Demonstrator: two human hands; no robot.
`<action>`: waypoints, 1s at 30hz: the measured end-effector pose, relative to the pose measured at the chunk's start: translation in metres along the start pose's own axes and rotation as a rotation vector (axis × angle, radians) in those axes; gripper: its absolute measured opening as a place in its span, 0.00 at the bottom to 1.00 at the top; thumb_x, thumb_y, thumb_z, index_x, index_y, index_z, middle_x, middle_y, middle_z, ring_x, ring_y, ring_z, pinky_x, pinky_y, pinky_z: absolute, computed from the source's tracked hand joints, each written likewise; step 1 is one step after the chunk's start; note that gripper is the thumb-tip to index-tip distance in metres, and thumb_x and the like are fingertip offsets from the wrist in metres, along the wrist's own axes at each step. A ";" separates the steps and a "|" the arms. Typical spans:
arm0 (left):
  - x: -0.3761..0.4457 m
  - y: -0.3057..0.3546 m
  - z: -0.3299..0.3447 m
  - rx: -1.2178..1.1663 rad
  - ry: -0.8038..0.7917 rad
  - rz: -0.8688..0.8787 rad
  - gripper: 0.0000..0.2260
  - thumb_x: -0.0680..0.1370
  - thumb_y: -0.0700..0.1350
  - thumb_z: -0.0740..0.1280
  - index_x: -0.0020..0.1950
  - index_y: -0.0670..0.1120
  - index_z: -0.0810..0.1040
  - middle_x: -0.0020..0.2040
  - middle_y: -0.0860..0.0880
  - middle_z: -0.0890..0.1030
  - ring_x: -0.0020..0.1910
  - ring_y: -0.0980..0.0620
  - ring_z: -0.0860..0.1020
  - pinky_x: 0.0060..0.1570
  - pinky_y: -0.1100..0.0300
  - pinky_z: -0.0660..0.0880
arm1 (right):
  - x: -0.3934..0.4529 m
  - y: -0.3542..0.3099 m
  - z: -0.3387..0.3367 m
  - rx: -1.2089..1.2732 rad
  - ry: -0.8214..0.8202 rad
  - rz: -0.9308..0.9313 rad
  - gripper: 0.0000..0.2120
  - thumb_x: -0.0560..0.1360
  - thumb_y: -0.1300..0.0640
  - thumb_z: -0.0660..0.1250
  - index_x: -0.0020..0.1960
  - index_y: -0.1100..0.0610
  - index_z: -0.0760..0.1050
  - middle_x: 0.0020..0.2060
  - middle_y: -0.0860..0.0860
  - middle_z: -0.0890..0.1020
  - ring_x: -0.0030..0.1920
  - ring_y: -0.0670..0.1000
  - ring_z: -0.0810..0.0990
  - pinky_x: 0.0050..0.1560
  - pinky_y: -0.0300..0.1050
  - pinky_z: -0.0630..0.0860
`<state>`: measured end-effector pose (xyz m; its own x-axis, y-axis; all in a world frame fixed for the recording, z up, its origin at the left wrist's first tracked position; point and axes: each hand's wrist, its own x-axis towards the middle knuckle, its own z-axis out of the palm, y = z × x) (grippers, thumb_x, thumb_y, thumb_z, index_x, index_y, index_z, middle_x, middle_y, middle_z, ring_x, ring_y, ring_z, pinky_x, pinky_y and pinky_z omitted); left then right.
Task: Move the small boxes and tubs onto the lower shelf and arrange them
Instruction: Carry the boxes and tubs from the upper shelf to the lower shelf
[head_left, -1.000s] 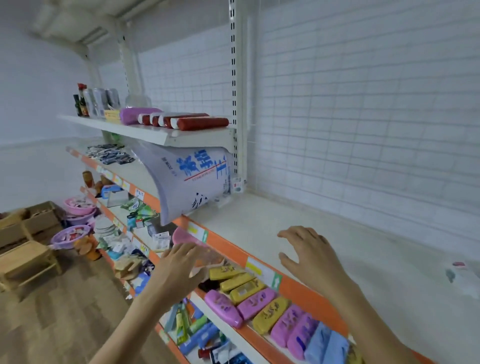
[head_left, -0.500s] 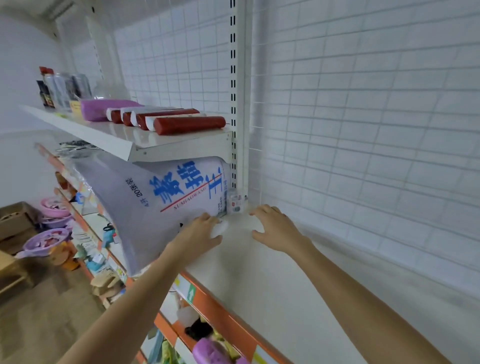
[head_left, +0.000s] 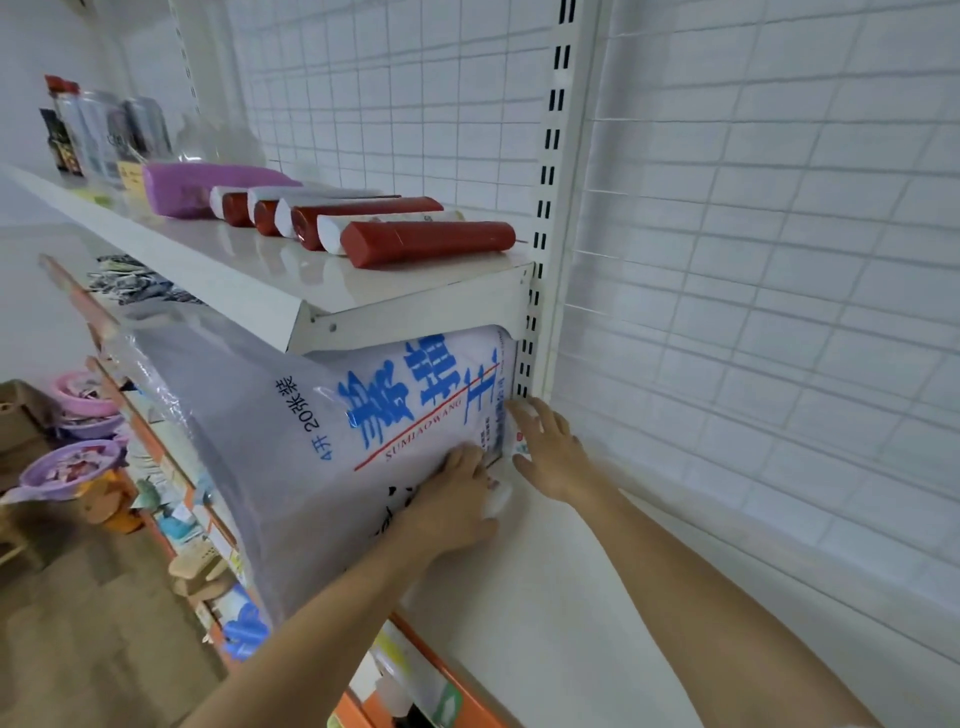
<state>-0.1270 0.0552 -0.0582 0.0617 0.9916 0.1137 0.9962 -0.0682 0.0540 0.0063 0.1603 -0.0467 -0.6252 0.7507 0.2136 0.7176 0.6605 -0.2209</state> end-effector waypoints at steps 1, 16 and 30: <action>-0.001 -0.001 -0.001 -0.015 0.005 0.013 0.25 0.74 0.54 0.62 0.69 0.45 0.65 0.69 0.47 0.58 0.71 0.48 0.52 0.72 0.54 0.51 | 0.003 -0.001 0.002 0.015 0.035 0.010 0.33 0.77 0.54 0.62 0.75 0.48 0.48 0.74 0.51 0.50 0.70 0.59 0.57 0.64 0.57 0.65; 0.000 0.018 -0.003 -0.518 -0.181 0.051 0.37 0.70 0.51 0.72 0.74 0.48 0.57 0.69 0.50 0.65 0.63 0.54 0.67 0.59 0.65 0.63 | -0.081 0.054 -0.029 0.823 0.177 0.454 0.14 0.77 0.54 0.62 0.62 0.46 0.68 0.42 0.54 0.75 0.40 0.50 0.77 0.36 0.39 0.77; 0.014 0.091 0.038 -0.728 -0.112 0.239 0.42 0.56 0.66 0.64 0.67 0.49 0.69 0.53 0.50 0.71 0.56 0.50 0.69 0.56 0.64 0.64 | -0.237 0.100 -0.036 0.539 0.320 0.638 0.09 0.75 0.52 0.65 0.47 0.57 0.77 0.48 0.51 0.76 0.48 0.52 0.77 0.42 0.37 0.70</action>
<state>-0.0329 0.0673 -0.0890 0.3148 0.9433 0.1052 0.6658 -0.2984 0.6839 0.2374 0.0485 -0.0849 0.0172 0.9908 0.1341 0.6073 0.0962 -0.7887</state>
